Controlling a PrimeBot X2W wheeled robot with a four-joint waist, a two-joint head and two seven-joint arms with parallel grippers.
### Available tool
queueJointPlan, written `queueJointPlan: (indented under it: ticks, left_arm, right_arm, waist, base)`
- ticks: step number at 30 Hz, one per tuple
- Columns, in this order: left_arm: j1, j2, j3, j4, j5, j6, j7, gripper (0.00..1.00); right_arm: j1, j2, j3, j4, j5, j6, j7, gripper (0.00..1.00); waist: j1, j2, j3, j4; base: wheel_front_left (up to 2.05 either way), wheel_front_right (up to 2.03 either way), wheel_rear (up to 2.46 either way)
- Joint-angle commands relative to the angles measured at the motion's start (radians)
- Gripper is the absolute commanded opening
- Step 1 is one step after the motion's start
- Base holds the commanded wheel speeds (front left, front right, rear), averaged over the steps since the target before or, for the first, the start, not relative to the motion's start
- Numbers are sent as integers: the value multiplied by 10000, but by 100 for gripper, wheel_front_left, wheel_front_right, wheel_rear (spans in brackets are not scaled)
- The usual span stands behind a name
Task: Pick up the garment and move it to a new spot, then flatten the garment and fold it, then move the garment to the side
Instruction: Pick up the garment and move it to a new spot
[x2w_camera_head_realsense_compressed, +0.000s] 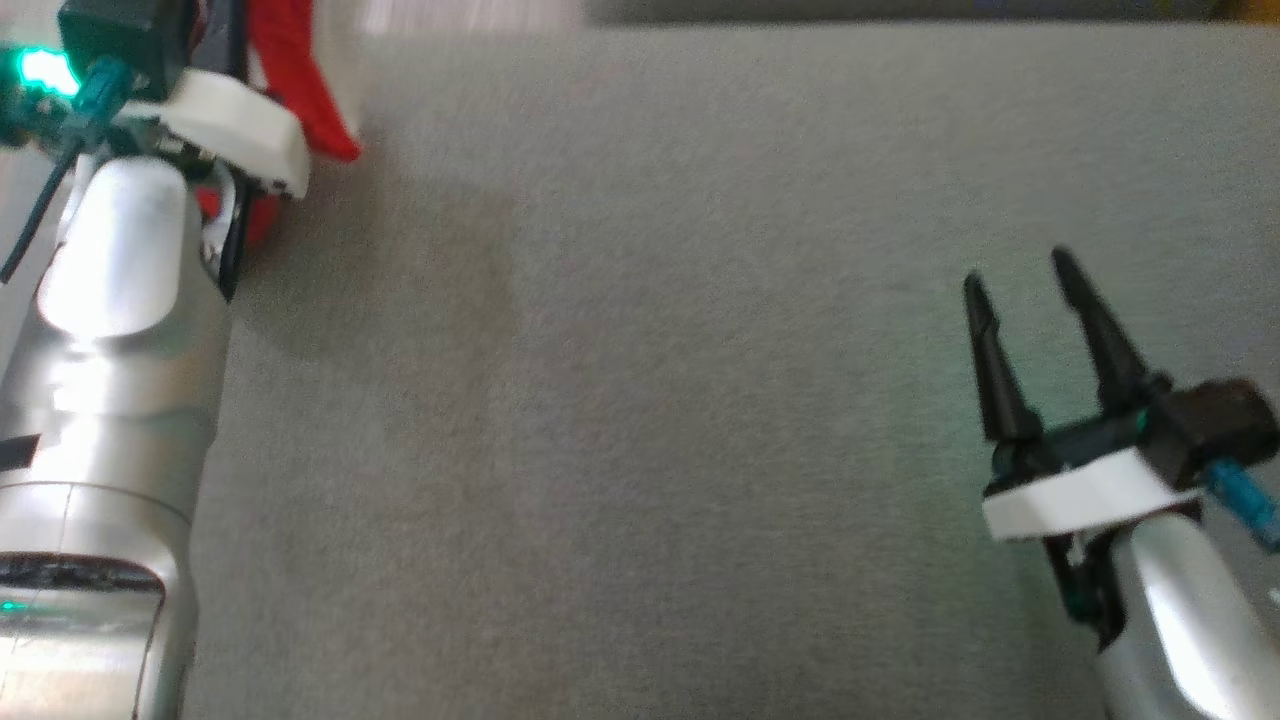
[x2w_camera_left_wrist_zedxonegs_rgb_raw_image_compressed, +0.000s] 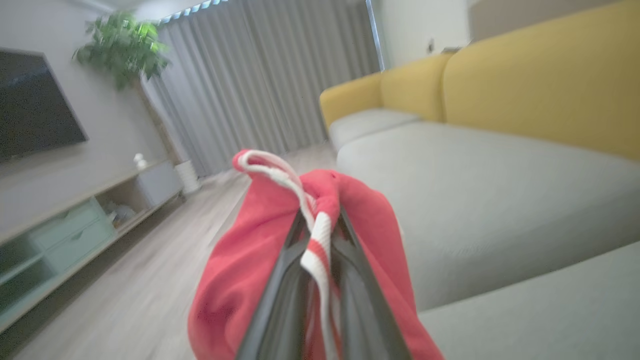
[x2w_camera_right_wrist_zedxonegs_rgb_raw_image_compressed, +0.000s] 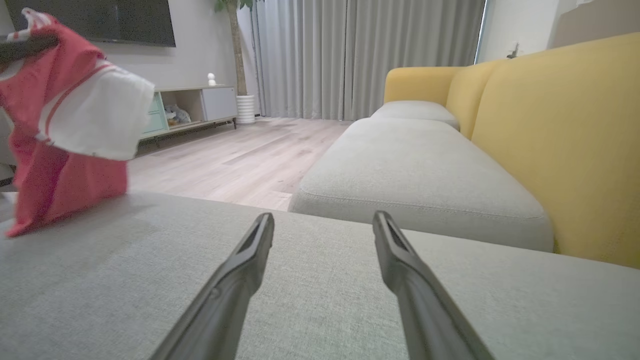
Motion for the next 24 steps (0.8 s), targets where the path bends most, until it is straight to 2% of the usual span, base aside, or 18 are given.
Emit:
queueJointPlan:
  ticks: [1, 7, 8, 14, 20, 24]
  left_arm:
    - [-591, 334, 46, -725, 28, -101, -118, 0]
    - [-410, 60, -361, -2172, -247, -388, 177, 0]
    - [-410, 60, -361, -2172, -247, -388, 177, 0]
    - [451, -142, -902, -3669, -846, -511, 1083, 0]
    - [1904, -254, -1715, -4233, -1145, -534, 1805, 0]
    - [3070, -315, -2187, -3478, -1276, -538, 1677, 0]
  right_arm:
    - [239, 105, 168, -357, -85, -7, -22, 100]
    - [840, 420, 238, -446, -105, -7, -22, 100]
    - [840, 420, 238, -446, -105, -7, -22, 100]
    - [1112, 476, 368, -580, -65, -7, -22, 100]
    - [1047, 662, 558, -715, 26, -7, -22, 100]
    - [793, 894, 739, -671, 101, -7, -22, 100]
  waist:
    - [3, 0, -1351, -1053]
    - [3, 0, -2351, -2348]
    - [3, 0, -2351, -2348]
    - [3, 0, -2550, -3547]
    - [3, 0, -1744, -4404]
    - [3, 0, -902, -4724]
  base:
    - [0, 0, 0]
    - [0, 0, 0]
    - [0, 0, 0]
    - [0, 0, 0]
    - [0, 0, 0]
    - [0, 0, 0]
